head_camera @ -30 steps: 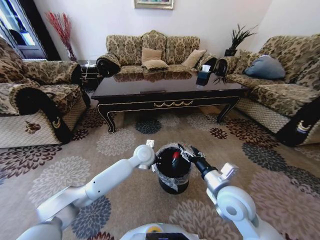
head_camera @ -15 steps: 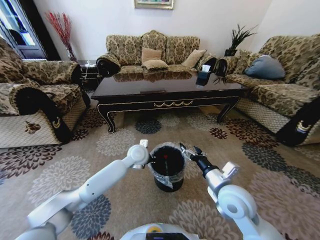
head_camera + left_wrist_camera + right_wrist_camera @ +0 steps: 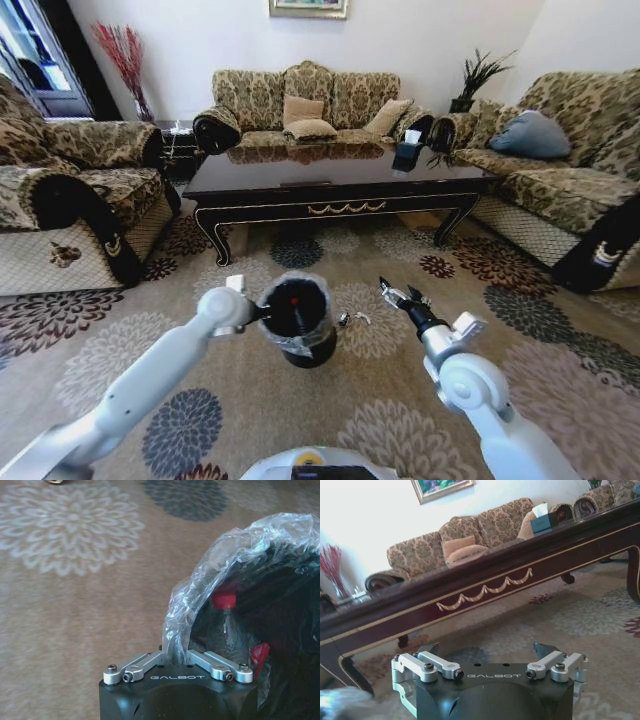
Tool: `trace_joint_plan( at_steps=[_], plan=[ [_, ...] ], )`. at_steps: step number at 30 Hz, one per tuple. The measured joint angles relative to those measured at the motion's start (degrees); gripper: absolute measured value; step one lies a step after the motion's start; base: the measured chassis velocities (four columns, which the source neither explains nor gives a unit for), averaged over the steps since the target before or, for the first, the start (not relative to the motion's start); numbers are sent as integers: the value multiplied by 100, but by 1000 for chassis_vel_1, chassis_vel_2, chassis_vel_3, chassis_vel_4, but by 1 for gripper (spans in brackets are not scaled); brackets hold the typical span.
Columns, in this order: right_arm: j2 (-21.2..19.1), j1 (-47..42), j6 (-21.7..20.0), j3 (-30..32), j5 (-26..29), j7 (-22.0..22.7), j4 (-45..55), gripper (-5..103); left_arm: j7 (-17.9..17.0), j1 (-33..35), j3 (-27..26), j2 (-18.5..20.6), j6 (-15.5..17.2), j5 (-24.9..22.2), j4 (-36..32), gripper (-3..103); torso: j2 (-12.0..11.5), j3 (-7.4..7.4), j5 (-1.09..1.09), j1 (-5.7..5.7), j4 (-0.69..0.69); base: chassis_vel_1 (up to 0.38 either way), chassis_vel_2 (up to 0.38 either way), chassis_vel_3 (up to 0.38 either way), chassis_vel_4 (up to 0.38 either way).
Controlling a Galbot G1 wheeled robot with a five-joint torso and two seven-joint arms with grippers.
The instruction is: Move to the front of the table and pick up the trash from the floor, then place it into the trash bin.
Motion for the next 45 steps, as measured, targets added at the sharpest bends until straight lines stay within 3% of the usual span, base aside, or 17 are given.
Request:
trace_joint_plan(
  at_steps=[11,22,31,45],
  plan=[
    [123,66,262,-155,-685,-377,-873,100,390,350,-474,423,0,372,251,0,0,0,-1,0,-1,0,0,0,0],
    [220,624,959,-606,-2074,-878,-2677,100,1051,633,-854,660,0,793,590,0,0,0,1,0,0,0,0,0,0],
    [448,1297,1172,-1037,-2193,-1173,-3922,100,1228,928,-1252,666,0,826,813,0,0,0,1,0,0,0,0,0,0],
    [724,1739,1343,-1431,-2480,-1278,-4727,100,1240,1048,-1458,659,0,796,923,0,0,0,0,0,-1,0,0,0,0]
  ],
)
